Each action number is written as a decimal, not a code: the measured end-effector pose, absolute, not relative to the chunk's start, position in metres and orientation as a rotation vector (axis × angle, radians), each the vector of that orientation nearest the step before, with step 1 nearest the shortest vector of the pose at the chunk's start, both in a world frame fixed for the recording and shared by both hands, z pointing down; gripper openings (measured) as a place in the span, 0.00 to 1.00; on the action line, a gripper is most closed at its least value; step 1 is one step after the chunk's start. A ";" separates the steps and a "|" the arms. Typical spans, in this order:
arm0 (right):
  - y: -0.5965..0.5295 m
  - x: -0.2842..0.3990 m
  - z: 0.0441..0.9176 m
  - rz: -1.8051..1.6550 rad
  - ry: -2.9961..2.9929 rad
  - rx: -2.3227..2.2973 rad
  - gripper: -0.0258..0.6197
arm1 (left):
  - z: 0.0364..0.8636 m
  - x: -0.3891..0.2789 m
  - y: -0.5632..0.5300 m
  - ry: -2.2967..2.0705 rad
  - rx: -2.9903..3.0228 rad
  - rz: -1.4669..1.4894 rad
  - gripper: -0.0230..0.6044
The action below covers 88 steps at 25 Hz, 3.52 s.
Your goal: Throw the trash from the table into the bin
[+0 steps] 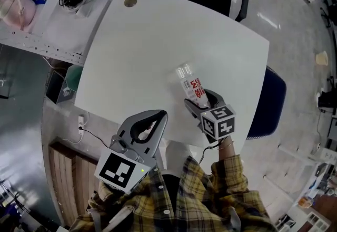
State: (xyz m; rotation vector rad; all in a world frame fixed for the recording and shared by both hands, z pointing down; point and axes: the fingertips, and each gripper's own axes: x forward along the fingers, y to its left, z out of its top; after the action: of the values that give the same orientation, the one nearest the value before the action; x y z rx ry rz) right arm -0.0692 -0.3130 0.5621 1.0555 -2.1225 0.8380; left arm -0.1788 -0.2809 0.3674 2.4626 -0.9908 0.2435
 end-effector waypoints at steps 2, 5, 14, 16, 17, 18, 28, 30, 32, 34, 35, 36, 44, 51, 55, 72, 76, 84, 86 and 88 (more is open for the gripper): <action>-0.310 -0.069 0.550 0.842 -2.131 1.087 0.52 | 0.361 -0.175 -0.282 -0.956 2.494 0.237 0.05; -0.307 -0.068 0.529 0.857 -2.145 1.159 0.52 | 0.350 -0.166 -0.283 -0.883 2.553 0.225 0.05; -0.274 -0.045 0.488 0.890 -2.099 1.515 0.52 | 0.346 -0.123 -0.266 -0.527 2.700 0.292 0.05; -0.262 -0.041 0.479 0.921 -2.080 1.579 0.52 | 0.339 -0.115 -0.259 -0.458 2.715 0.313 0.05; -0.254 -0.037 0.475 0.935 -2.068 1.605 0.52 | 0.335 -0.109 -0.253 -0.423 2.722 0.322 0.05; -0.245 -0.032 0.471 0.944 -2.056 1.631 0.52 | 0.330 -0.102 -0.246 -0.388 2.731 0.327 0.05; -0.156 0.057 0.442 0.964 -1.981 1.847 0.52 | 0.292 -0.007 -0.171 -0.165 2.829 0.331 0.05; -0.132 0.080 0.442 0.970 -1.978 1.855 0.52 | 0.291 0.017 -0.147 -0.149 2.839 0.335 0.05; -0.103 0.106 0.443 0.976 -1.975 1.855 0.52 | 0.294 0.043 -0.121 -0.151 2.834 0.340 0.05; -0.074 0.133 0.444 0.976 -1.974 1.847 0.52 | 0.298 0.068 -0.095 -0.168 2.819 0.342 0.05; -0.059 0.148 0.444 0.975 -1.973 1.840 0.52 | 0.301 0.080 -0.082 -0.179 2.811 0.343 0.05; -0.044 0.162 0.444 0.973 -1.973 1.831 0.52 | 0.303 0.093 -0.068 -0.190 2.804 0.341 0.05; 0.056 0.246 0.447 0.981 -2.002 1.756 0.52 | 0.300 0.181 0.026 -0.229 2.776 0.310 0.05; 0.107 0.276 0.455 1.069 -1.958 1.787 0.52 | 0.304 0.200 0.060 -0.215 2.773 0.413 0.05; 0.122 0.279 0.472 1.121 -1.899 1.816 0.52 | 0.314 0.201 0.065 -0.167 2.775 0.460 0.05; 0.137 0.259 0.682 1.471 -1.683 1.673 0.52 | 0.484 0.197 0.063 -0.120 2.642 0.638 0.05; 0.123 0.261 0.760 1.505 -1.661 1.624 0.52 | 0.545 0.198 0.065 -0.097 2.623 0.658 0.05; 0.102 0.267 0.913 1.627 -1.583 1.582 0.52 | 0.654 0.207 0.071 -0.046 2.597 0.690 0.05; 0.096 0.268 0.947 1.655 -1.565 1.566 0.52 | 0.676 0.210 0.068 -0.038 2.590 0.699 0.05; 0.090 0.267 0.975 1.676 -1.548 1.545 0.52 | 0.694 0.211 0.064 -0.030 2.584 0.705 0.05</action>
State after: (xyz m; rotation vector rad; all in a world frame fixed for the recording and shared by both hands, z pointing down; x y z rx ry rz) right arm 0.2675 0.0902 0.9755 1.5449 -1.5475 1.6756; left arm 0.2107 0.0643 0.6941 2.5840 -0.0303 0.7052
